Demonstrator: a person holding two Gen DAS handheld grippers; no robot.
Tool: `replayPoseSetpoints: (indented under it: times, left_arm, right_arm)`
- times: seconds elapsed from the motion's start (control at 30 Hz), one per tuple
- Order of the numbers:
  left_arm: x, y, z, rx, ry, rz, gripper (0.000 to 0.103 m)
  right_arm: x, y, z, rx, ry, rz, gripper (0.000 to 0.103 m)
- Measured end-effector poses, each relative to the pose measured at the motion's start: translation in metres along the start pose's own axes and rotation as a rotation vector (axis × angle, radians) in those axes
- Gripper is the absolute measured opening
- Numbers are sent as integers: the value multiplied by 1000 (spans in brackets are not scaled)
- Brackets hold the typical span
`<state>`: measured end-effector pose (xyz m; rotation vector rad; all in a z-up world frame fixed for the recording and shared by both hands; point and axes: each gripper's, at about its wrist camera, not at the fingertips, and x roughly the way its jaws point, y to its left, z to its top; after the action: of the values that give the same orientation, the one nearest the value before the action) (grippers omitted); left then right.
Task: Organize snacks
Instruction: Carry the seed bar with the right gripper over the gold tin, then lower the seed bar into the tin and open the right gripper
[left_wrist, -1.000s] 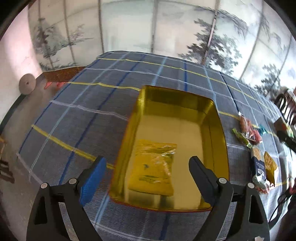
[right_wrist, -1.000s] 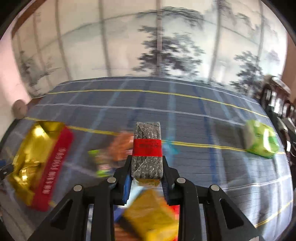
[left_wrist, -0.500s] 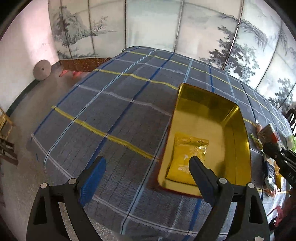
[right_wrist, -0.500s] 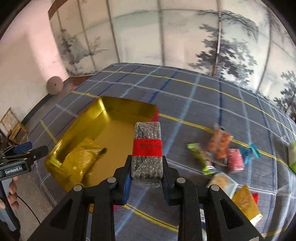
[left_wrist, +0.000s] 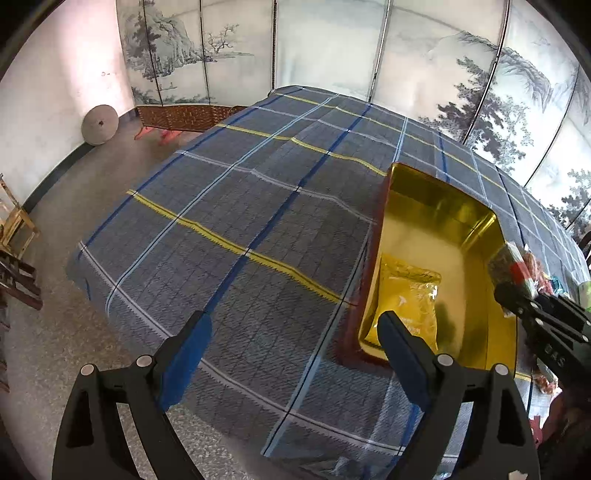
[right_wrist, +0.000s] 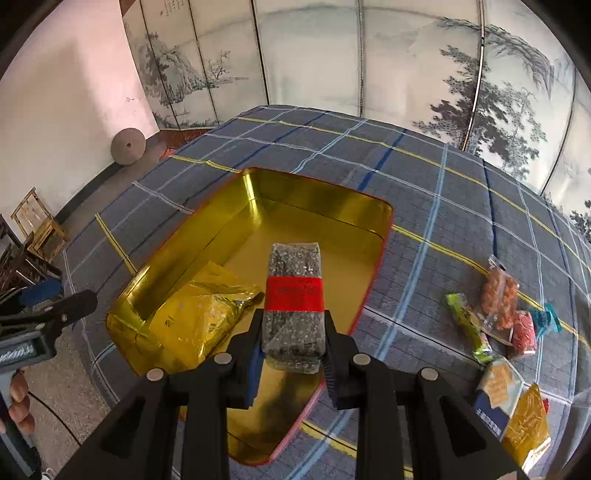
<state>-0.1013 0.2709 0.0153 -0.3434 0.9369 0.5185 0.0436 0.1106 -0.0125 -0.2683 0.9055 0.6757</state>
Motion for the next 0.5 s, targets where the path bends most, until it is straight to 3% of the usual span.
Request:
replayPoseSetpoints:
  times: [0.33,0.5]
  left_arm:
    - [-1,4,-8,10,24,21,89]
    - [-3,5,-8,10,23,20,89]
  right_arm:
    - [22,29,6,-113,6,-43,27]
    - [32,33,6,-106,33,-36,27]
